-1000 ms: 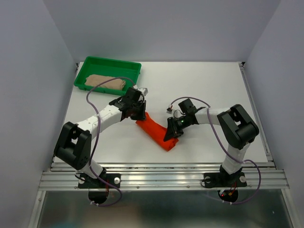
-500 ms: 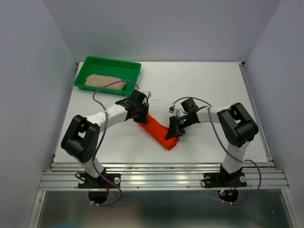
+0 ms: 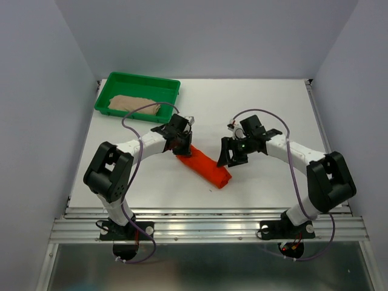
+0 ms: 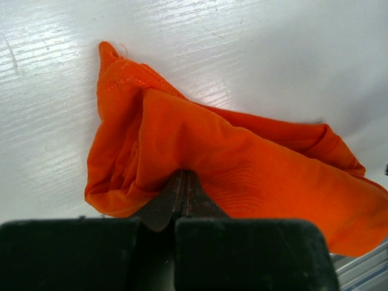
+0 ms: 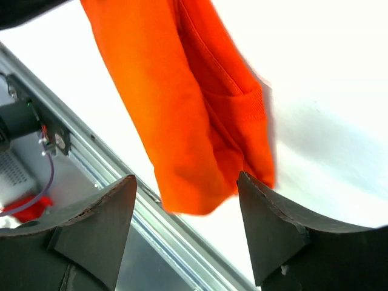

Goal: Roll the t-shirts
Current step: Roll the T-shirt to the center of the board.

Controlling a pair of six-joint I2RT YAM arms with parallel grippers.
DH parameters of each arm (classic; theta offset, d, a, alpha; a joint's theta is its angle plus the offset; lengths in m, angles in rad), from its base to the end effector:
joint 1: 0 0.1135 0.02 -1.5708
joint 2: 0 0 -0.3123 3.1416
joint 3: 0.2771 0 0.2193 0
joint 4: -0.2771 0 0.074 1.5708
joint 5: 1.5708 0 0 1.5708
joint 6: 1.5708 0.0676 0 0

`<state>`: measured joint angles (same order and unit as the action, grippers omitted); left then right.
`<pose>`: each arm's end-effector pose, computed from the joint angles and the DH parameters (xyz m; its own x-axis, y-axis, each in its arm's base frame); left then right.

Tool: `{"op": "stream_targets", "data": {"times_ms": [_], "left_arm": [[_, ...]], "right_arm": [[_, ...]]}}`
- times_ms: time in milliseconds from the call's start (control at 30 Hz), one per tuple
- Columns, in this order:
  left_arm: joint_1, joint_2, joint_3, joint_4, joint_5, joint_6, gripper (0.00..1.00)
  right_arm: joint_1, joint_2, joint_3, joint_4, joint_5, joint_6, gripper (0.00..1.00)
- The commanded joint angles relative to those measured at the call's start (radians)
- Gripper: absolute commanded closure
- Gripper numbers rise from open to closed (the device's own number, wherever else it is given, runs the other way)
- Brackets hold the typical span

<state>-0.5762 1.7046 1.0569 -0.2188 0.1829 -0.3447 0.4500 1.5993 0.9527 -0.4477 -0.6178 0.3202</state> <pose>0.2927 -0.2048 0.2365 -0.8158 0.1338 -0.5626 0.3813 0.8560 -0.3493 0.2465 0.1625 0.2317 -0.9464 -0.1722 -0.2733 -0.3118 0.7087 0.6329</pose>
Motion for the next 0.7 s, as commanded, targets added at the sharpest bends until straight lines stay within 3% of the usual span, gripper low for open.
{"op": "stream_targets", "data": {"times_ms": [0,33,67,100,200,267,667], "left_arm": [[-0.005,-0.007,0.035,0.003,-0.010,-0.002,1.00],[-0.005,-0.010,0.037,0.002,-0.010,0.000,1.00],[-0.005,-0.011,0.040,-0.002,-0.013,0.001,1.00],[-0.005,-0.013,0.041,-0.005,-0.013,0.003,1.00],[-0.005,-0.014,0.051,-0.014,-0.023,0.006,1.00],[-0.005,-0.013,0.058,-0.020,-0.023,0.006,1.00],[-0.005,-0.002,0.086,-0.040,-0.031,0.021,1.00]], "right_arm": [[-0.008,-0.113,0.063,-0.132,0.170,-0.001,0.27],[0.001,-0.152,0.066,-0.138,0.196,0.009,0.27],[0.015,-0.171,0.081,-0.150,0.246,0.031,0.36],[0.050,-0.195,0.090,-0.158,0.298,0.054,0.61],[0.142,-0.203,0.115,-0.143,0.349,0.107,0.94],[0.189,-0.190,0.121,-0.117,0.374,0.132,0.99],[0.223,-0.079,-0.023,0.012,0.546,0.238,0.99]]}}
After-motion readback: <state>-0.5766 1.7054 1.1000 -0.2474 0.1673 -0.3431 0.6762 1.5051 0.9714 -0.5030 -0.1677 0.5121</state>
